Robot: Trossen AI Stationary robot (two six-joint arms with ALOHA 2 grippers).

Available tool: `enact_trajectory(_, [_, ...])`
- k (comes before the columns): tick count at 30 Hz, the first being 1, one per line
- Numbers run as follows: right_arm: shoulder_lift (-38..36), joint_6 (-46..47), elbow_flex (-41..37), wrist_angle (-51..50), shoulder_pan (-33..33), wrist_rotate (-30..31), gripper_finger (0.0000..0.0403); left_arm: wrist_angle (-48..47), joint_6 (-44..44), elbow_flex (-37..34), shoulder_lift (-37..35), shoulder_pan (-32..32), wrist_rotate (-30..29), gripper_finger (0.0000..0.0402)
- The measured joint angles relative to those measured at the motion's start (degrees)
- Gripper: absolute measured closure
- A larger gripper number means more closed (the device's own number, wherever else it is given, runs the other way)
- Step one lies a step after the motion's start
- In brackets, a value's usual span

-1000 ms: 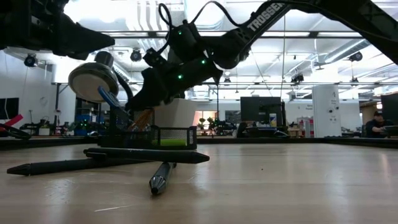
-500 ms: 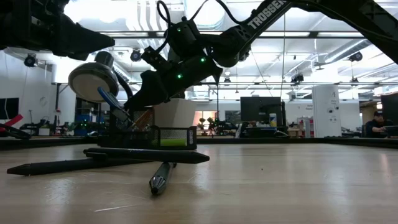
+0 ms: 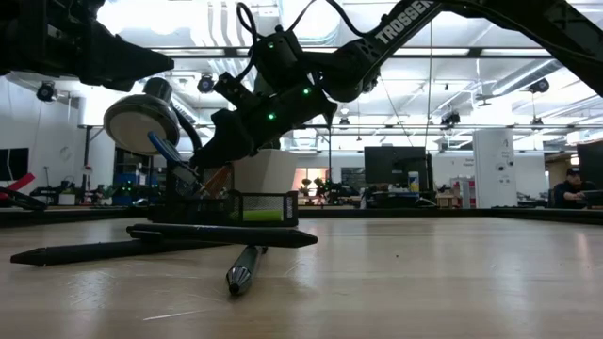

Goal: Pick and place office supplies into organizer
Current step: Put the black binder clip into the black desk organizer, then put the middle black pen into the black desk organizer

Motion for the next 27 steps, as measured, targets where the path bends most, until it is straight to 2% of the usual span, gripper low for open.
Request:
enact_trajectory(13, [0.0, 0.2, 0.0, 0.0, 0.0, 1.0, 0.0338, 0.0, 0.0, 0.0, 0.0, 0.0, 0.0, 0.0343])
enact_trajectory(21, [-0.8, 2.6, 0.0, -0.1, 0.4, 0.6, 0.0325, 0.0, 0.0, 0.0, 0.0, 0.0, 0.0, 0.0343])
enact_trajectory(27, [-3.3, 1.3, 0.0, -4.5, 2.4, 0.4, 0.0317, 0.0, 0.0, 0.0, 0.0, 0.0, 0.0, 0.0343])
